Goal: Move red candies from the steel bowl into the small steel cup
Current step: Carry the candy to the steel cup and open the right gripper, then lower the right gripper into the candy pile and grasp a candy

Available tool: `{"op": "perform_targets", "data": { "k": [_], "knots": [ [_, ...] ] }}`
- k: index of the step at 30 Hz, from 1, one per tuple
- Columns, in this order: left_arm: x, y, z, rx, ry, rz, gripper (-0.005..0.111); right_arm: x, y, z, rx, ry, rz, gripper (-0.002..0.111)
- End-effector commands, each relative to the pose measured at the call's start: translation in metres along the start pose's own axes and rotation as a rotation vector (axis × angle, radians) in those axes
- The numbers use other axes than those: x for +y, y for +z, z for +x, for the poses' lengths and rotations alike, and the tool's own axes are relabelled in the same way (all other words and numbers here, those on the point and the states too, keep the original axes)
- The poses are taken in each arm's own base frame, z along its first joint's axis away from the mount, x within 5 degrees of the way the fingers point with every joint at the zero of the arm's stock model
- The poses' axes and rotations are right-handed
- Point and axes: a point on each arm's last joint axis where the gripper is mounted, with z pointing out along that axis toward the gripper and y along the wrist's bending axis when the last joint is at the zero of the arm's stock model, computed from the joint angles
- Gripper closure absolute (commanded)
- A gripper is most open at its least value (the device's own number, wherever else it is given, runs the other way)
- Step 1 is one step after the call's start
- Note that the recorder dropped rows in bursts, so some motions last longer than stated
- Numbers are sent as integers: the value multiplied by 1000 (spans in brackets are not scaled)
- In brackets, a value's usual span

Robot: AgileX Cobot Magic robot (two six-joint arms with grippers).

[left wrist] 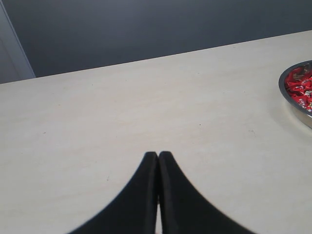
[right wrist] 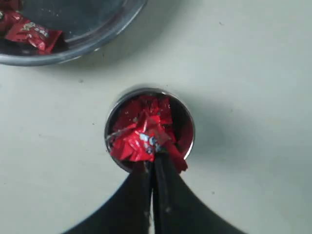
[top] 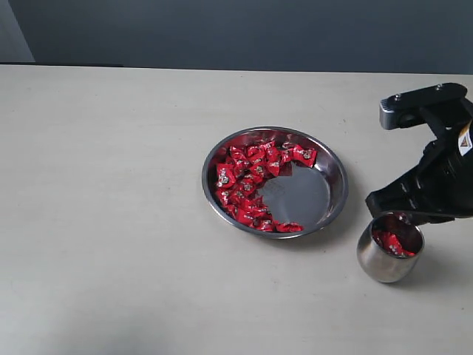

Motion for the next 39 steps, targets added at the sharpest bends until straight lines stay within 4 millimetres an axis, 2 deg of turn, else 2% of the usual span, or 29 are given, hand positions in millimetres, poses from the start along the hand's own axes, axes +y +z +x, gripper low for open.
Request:
{"op": "perform_targets", "data": {
  "k": [1, 13, 21, 28, 35, 39],
  "knots": [
    [0, 0, -1, -11, -2, 7, 106, -2, 4, 7, 16, 6, 15, 109],
    [0, 0, -1, -11, -2, 7, 106, -2, 4, 5, -8, 11, 11, 109],
    [0, 0, -1, -11, -2, 7, 106, -4, 4, 5, -9, 2, 35, 81],
    [0, 0, -1, -11, -2, 7, 106, -3, 4, -4, -98, -2, 25, 81],
    [0, 0, -1, -11, -2, 7, 106, 9, -7, -24, -276, -32, -112, 81],
    [0, 0, -1, -11, -2, 7, 106, 16, -6, -36, -294, -56, -167, 81]
  ]
}}
